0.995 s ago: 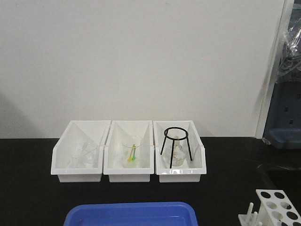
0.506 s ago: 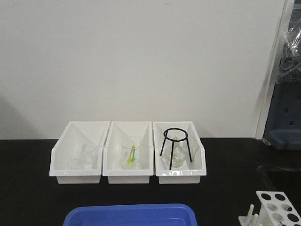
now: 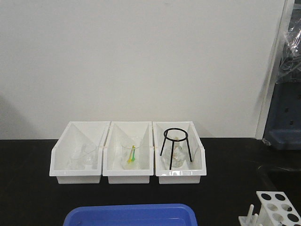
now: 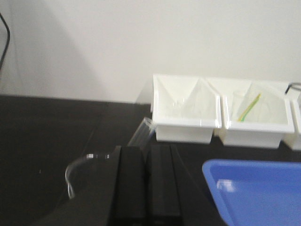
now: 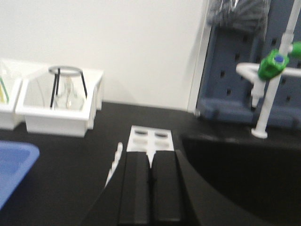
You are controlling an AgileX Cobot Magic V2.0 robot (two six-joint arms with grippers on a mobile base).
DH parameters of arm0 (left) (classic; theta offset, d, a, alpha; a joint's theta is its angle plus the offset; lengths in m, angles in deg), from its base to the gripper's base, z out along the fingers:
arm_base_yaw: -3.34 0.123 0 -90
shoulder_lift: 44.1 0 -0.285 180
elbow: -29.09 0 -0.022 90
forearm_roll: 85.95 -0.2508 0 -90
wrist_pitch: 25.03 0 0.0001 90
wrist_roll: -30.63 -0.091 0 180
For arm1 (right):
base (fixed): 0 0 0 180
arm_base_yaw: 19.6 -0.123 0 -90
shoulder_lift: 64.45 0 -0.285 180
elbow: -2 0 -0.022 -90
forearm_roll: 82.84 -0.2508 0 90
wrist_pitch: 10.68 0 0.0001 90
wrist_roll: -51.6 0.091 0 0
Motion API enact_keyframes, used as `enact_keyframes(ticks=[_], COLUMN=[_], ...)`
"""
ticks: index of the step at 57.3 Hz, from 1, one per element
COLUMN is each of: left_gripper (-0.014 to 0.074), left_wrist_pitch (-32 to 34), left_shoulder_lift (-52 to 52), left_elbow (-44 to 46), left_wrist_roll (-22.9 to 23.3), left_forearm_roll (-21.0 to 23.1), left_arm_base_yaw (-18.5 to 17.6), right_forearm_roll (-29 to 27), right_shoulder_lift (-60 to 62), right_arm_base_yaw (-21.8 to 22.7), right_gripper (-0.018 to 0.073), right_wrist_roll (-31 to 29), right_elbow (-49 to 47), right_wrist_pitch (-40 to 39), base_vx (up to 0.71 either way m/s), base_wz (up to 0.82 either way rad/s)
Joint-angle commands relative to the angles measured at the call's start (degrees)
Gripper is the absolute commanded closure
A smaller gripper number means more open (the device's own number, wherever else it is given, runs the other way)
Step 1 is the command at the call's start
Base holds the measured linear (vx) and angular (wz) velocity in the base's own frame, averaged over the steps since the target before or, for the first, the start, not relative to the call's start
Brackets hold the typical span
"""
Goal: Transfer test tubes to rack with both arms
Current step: 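Lower the left gripper around the glass test tube in the beaker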
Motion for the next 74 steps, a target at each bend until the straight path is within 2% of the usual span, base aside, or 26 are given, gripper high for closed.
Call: enact_keyframes(ticks=[1,9,18,24,34,42,51,59,68,74], left_gripper=[0.0601,0.0601,0.0600,0.0597,0.0580,0.0552,0.0472,0.0339,0.0183,0.0119], left_wrist_pitch=[8.44,11.72,14.46,11.14,2.61,0.64,0.58,0.58,0.71,0.53], left_shoulder_lift=[-0.71,-0.71,-0.71,-0.38,4.96,11.33,18.44,22.42,24.63,24.78], left_elbow=[1.48,1.53,3.73,8.15,17.61,20.98,21.39,21.39,21.39,21.39], left_wrist_roll=[-0.05,0.07,-0.11,-0.38,-0.57,-0.57,-0.57,-0.57,-0.57,-0.57], left_forearm_roll=[0.00,0.00,0.00,-1.98,-10.36,-11.96,-11.96,-11.96,-11.90,-11.90], left_arm_base_yaw=[-0.03,-0.03,-0.08,-0.08,-0.08,-0.08,-0.08,-0.08,-0.08,-0.08], right_forearm_roll=[0.64,0.57,0.45,0.40,0.40,0.40,0.40,0.40,0.40,0.40], right_shoulder_lift=[0.53,0.53,-0.15,-2.10,-8.03,-12.63,-17.16,-19.45,-21.16,-21.35], right_arm_base_yaw=[-0.05,-0.05,-0.05,-0.05,-0.05,-0.05,-0.05,-0.05,-0.05,-0.05], right_gripper=[0.0568,0.0568,0.0568,0.0568,0.0566,0.0562,0.0544,0.0506,0.0424,0.0354], right_wrist_roll=[-0.05,0.45,0.84,1.31,3.24,3.24,3.24,3.24,3.24,3.24], right_elbow=[0.78,0.33,-2.89,-7.24,-14.93,-16.89,-16.89,-16.89,-16.89,-16.89], right_wrist_pitch=[-8.89,-13.29,-10.78,-9.57,-9.39,-9.58,-9.73,-9.24,-9.23,-9.23], base_vx=[0.00,0.00,0.00,0.00,0.00,0.00,0.00,0.00,0.00,0.00], base_wz=[0.00,0.00,0.00,0.00,0.00,0.00,0.00,0.00,0.00,0.00])
